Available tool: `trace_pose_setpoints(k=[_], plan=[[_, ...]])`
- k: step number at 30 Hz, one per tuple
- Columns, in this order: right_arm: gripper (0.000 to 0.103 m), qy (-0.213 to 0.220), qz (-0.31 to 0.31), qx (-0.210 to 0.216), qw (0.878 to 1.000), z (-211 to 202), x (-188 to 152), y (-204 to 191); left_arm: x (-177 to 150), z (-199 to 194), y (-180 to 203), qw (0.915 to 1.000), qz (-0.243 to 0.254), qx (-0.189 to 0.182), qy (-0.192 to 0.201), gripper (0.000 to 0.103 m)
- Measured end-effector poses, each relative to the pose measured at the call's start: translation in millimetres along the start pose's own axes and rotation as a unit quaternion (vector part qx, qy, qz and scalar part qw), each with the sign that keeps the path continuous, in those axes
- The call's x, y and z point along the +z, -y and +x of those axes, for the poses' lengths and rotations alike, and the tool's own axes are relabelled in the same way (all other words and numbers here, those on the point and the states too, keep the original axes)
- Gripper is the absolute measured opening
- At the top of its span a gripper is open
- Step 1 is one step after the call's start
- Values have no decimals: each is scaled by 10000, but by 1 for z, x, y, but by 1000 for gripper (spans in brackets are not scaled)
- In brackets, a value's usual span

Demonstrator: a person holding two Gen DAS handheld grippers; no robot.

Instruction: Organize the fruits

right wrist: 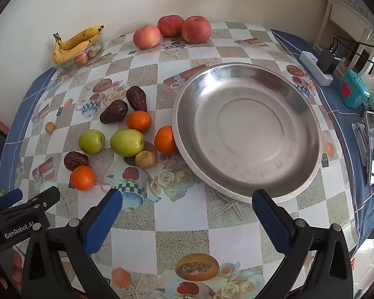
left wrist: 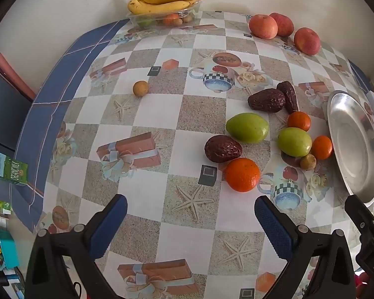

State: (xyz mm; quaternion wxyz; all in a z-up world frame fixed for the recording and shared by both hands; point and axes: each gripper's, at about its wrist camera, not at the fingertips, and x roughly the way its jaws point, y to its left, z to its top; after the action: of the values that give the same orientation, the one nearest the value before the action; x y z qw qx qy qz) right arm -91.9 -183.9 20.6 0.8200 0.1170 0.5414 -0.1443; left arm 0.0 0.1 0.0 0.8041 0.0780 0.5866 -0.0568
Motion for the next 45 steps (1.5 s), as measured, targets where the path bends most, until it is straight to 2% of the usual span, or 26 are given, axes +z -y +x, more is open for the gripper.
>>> trace_pose_setpoints(k=[14, 45], plan=[[103, -19, 55, 20, 10000, 0, 1, 4, 1, 0, -1, 9999, -98, -3, 71, 103], [103, -34, 23, 17, 10000, 0, 0, 2, 0, 2, 0, 10000, -50, 18, -43, 103]])
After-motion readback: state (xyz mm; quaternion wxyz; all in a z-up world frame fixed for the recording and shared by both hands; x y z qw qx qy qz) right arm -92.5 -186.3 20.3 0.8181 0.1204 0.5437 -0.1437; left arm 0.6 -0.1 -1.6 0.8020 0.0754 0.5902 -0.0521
